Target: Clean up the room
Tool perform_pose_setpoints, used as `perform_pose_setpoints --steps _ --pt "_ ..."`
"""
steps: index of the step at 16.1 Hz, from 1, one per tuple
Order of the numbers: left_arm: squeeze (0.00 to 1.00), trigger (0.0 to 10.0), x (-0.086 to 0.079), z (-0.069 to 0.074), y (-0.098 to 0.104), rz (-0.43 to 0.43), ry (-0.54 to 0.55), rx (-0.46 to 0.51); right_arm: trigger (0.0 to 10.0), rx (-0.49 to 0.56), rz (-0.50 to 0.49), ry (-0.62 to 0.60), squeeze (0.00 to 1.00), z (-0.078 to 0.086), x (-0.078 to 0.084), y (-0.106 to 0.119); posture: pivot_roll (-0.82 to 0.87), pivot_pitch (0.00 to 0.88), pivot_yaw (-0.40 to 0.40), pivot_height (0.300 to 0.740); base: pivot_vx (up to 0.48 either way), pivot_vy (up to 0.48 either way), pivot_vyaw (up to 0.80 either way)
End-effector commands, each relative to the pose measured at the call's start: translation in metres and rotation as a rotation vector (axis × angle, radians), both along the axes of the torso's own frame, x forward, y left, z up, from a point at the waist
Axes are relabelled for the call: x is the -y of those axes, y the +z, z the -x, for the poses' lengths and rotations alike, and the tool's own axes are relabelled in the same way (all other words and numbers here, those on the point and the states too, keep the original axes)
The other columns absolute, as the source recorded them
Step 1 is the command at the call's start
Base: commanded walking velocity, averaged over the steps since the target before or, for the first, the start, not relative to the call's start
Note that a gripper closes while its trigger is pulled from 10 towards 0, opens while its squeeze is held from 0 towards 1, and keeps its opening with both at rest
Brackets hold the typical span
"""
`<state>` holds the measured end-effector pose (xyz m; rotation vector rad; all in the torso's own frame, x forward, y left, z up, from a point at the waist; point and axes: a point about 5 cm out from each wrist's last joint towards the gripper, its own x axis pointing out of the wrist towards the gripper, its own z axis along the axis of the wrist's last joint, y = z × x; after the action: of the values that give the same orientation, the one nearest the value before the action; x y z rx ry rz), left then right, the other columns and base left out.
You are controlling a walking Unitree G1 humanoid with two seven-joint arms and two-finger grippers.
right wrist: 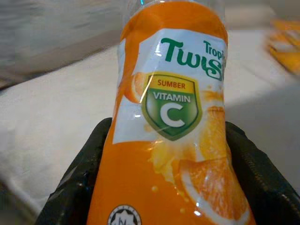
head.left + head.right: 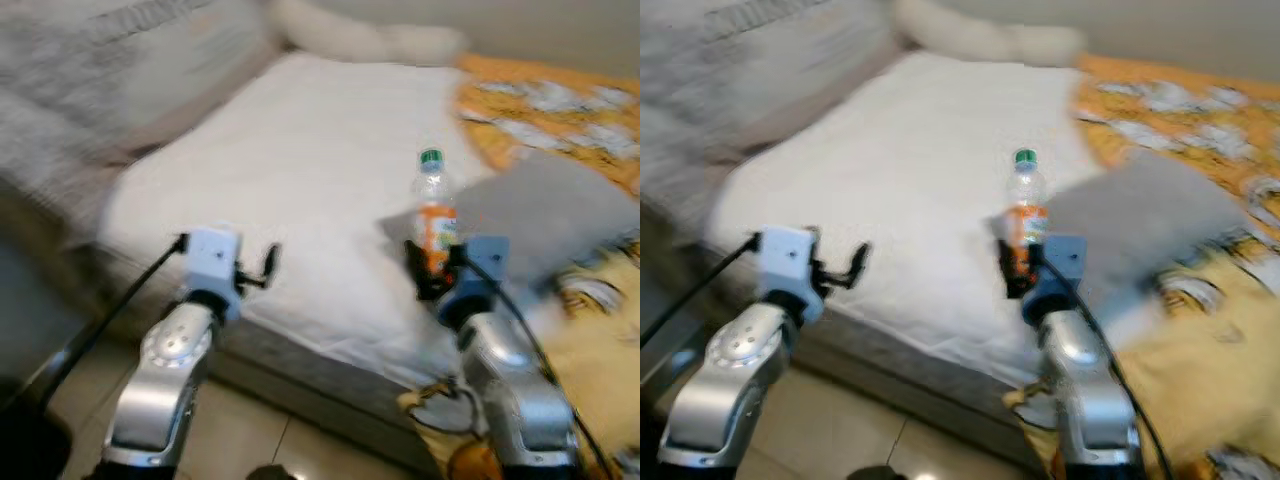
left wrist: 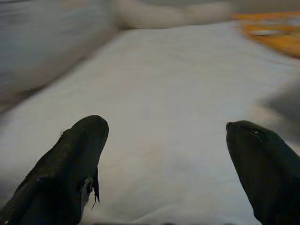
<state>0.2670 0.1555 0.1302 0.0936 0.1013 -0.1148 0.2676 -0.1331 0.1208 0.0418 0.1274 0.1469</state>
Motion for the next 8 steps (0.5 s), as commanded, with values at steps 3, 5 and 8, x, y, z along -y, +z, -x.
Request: perform_pose_setpoints --steps 3,5,8 --pt "0.19 10.0 -0.012 -0.001 -0.004 0.011 0.096 -0.019 10.0 0.049 0.061 -0.047 0.00 -0.001 0.011 0.003 -0.02 0.000 0.029 0.740 0.000 0.000 0.78" --pt "0.21 10.0 -0.016 -0.002 -0.003 -0.086 0.117 0.007 10.0 0.019 0.048 -0.057 0.00 0.000 0.014 -0.002 -0.02 0.000 0.022 0.740 0.000 0.000 0.78" --pt "0.20 10.0 -0.010 -0.003 0.002 -0.035 0.077 0.029 10.0 0.014 -0.071 -0.065 0.00 -0.001 0.013 0.000 -0.02 0.000 0.020 0.740 0.000 0.000 0.78"
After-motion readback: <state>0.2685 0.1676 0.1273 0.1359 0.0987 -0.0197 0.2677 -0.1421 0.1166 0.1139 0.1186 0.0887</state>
